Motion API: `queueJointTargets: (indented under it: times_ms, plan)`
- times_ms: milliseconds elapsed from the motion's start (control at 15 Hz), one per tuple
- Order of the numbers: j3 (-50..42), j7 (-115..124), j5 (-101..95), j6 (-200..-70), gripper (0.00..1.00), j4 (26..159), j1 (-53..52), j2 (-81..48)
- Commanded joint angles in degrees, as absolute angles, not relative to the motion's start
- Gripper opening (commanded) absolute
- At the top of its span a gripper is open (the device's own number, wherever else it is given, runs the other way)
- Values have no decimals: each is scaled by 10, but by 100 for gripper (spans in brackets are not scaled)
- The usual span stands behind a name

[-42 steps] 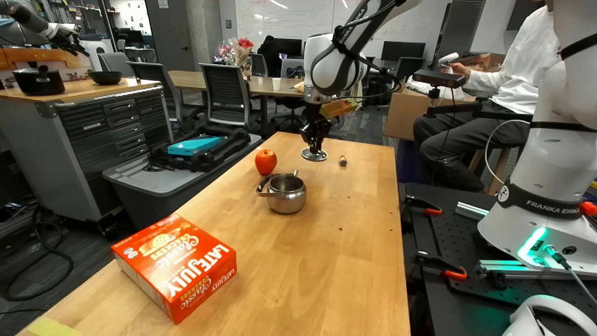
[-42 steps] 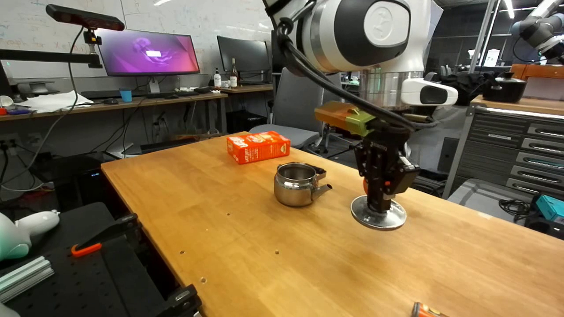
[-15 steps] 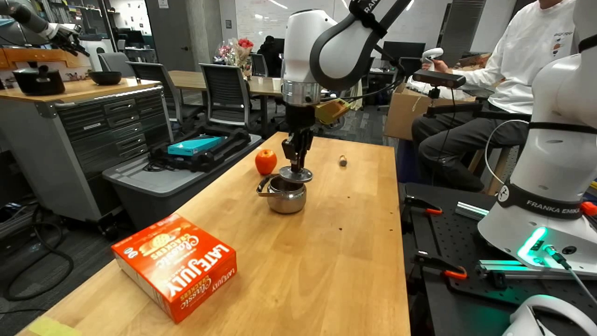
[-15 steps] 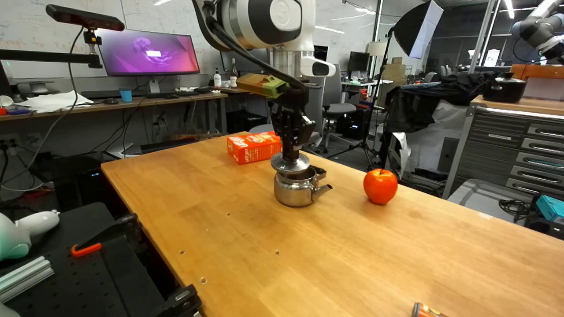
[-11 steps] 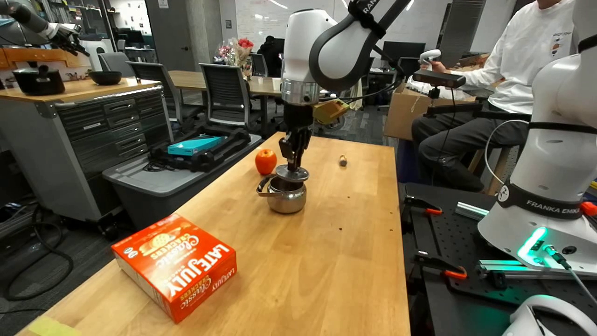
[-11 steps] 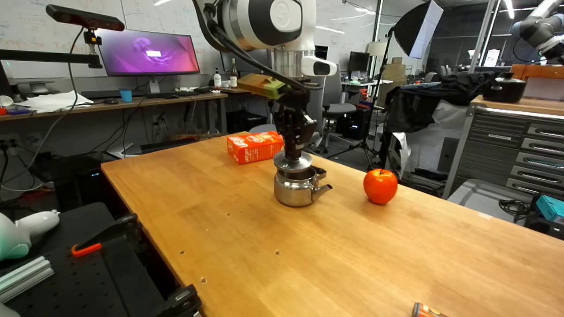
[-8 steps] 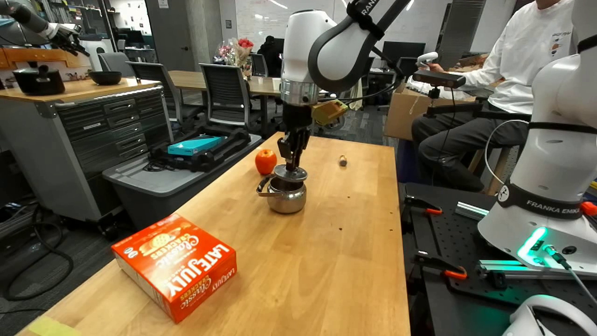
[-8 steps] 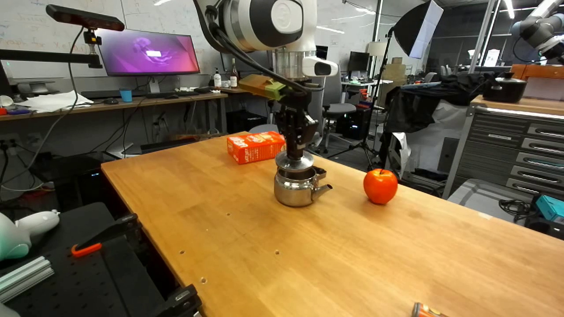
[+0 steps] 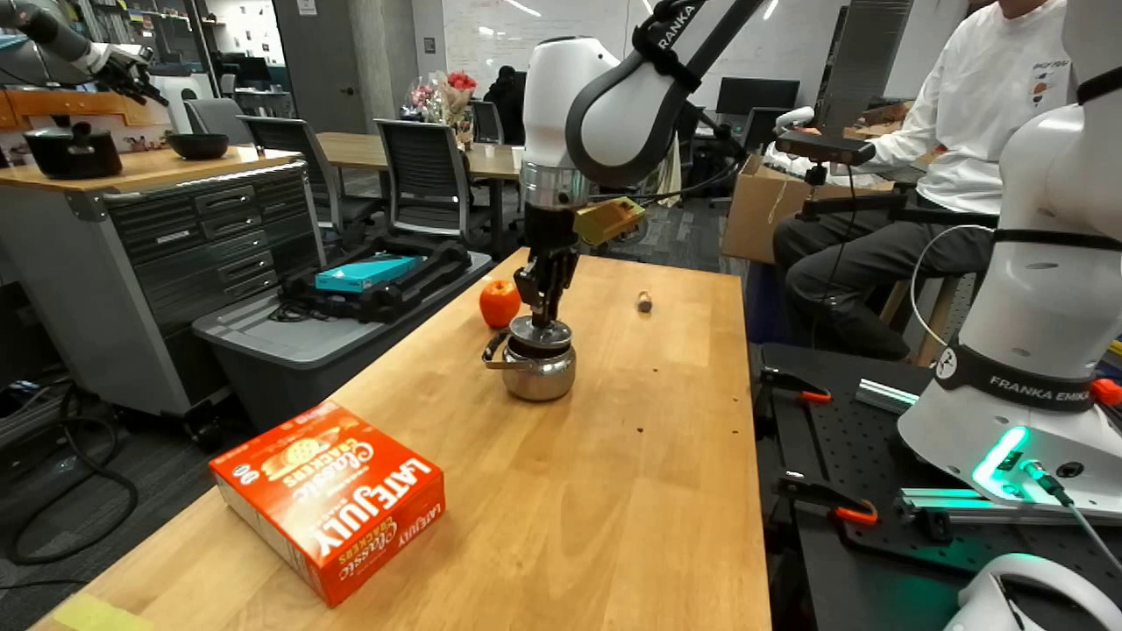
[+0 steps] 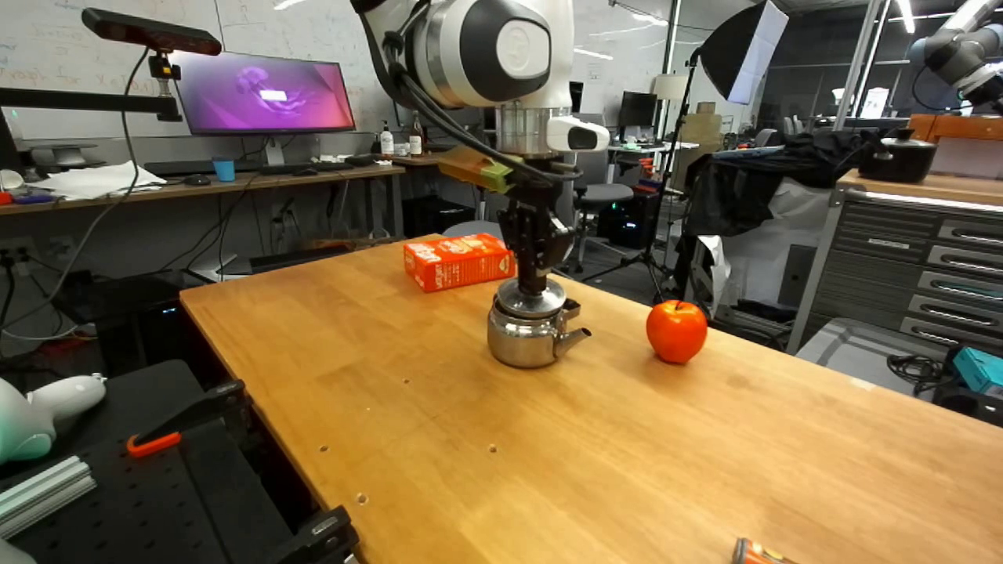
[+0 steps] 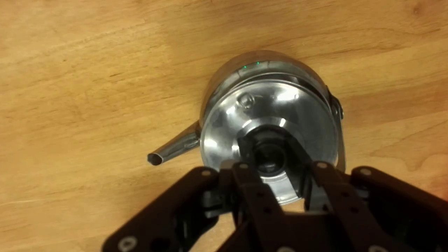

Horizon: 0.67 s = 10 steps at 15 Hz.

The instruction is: Put the lid on the tea pot.

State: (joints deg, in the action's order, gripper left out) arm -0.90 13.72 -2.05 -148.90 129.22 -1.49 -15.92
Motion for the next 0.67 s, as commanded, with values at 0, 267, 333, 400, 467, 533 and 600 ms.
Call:
queueJointTargets:
  times_ms: [0,267,333,400,467,533,600]
  plan:
    - [-20,162,-32,-1494,7,1271,-31,-184]
    - [-20,168,-37,-1496,7,1275,-41,-187]
    - [-19,169,-39,-1497,7,1275,-43,-187]
    - [-19,171,-41,-1497,7,1275,-45,-187]
    - [-19,172,-42,-1497,7,1276,-46,-185]
    - [-18,172,-43,-1494,7,1277,-48,-183]
    - [-19,172,-46,-1495,7,1280,-50,-178]
